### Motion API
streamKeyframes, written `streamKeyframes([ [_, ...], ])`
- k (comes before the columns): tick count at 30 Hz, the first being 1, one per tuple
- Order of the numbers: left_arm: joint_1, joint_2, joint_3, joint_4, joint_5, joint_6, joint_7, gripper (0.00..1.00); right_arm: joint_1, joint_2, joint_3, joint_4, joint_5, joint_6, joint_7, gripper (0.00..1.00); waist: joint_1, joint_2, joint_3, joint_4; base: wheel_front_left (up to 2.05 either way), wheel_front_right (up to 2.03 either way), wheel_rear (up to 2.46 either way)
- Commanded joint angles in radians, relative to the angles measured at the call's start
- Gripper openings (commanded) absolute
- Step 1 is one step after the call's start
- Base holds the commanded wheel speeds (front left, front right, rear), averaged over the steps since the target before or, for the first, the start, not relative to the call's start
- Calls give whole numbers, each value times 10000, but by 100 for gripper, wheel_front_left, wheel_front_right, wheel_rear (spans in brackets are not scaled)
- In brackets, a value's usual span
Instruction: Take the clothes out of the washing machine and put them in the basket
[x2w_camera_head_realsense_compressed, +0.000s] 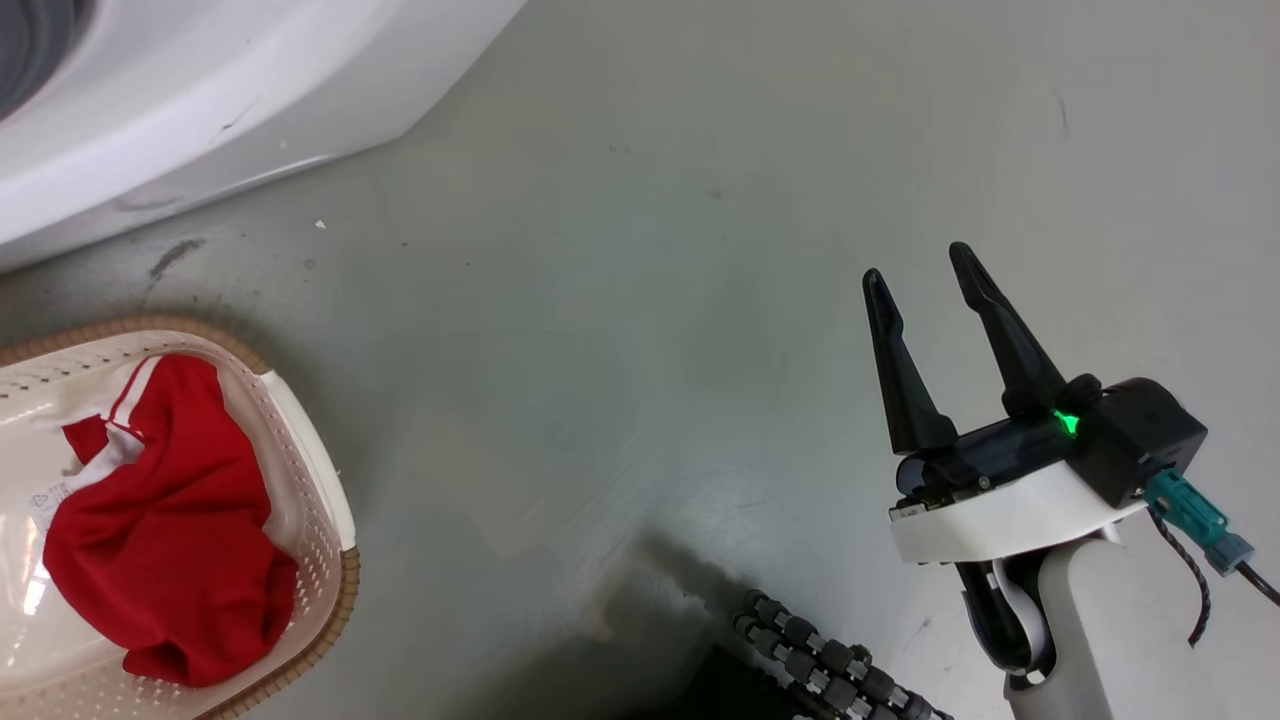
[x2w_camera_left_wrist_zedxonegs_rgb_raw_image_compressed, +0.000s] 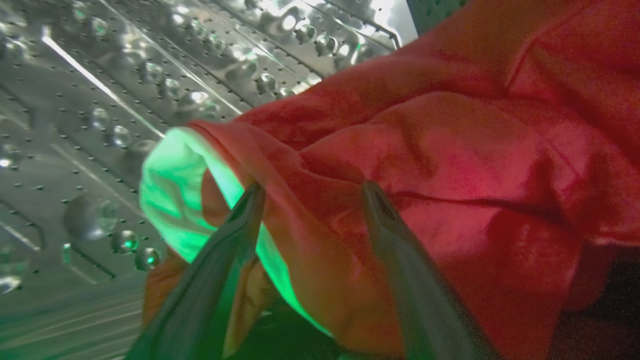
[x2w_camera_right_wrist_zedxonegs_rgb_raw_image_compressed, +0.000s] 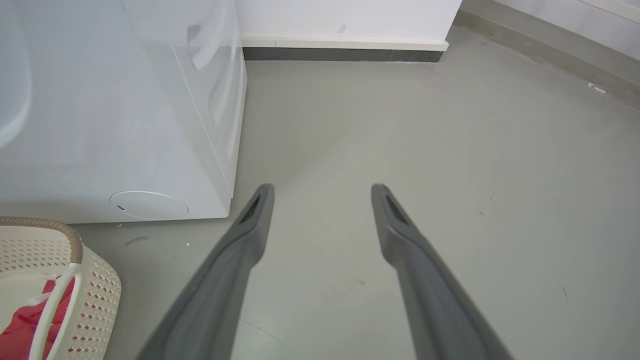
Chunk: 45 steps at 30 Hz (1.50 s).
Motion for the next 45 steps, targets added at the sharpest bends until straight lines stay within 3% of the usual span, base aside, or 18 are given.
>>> streamKeyframes([
  [1, 153, 39, 4, -126, -41, 41, 108, 100, -110, 12, -13, -42, 38, -9, -57, 100, -1, 0, 109, -10, 0, 0, 0],
  [8, 456, 89, 2, -378, -175, 171, 1002, 100, 41, 12, -34, -234, 48, -10, -62, 100, -1, 0, 275, 12, 0, 0, 0],
  [9, 490, 59, 34, -418, -211, 209, 1082, 53, 62, 12, -43, -268, 50, -9, -62, 100, -1, 0, 292, 16, 0, 0, 0],
  [10, 527, 49, 37, -515, -217, 251, 1104, 31, 76, 12, -46, -295, 54, -10, -61, 100, -1, 0, 309, 18, 0, 0, 0],
  [11, 565, 42, 35, -537, -254, 273, 1186, 0, 96, 12, -42, -322, 60, -10, -62, 100, -1, 0, 316, 18, 0, 0, 0],
  [21, 815, 438, 261, -1485, -69, 1187, -1091, 0, -88, 12, 99, -335, 156, -10, -62, 100, -1, 0, 98, -113, 0, 0, 0],
  [33, 1334, -564, 526, -931, -809, 1849, -4549, 0, 134, 11, -414, -315, -192, -10, -52, 100, -1, 0, -1066, 414, 0, 0, 0],
  [45, 2628, -1879, 734, 554, -1815, 1821, -7337, 0, 606, 8, -985, -608, -681, -10, 265, 100, -1, 0, -2785, 1162, 0, 0, 0],
])
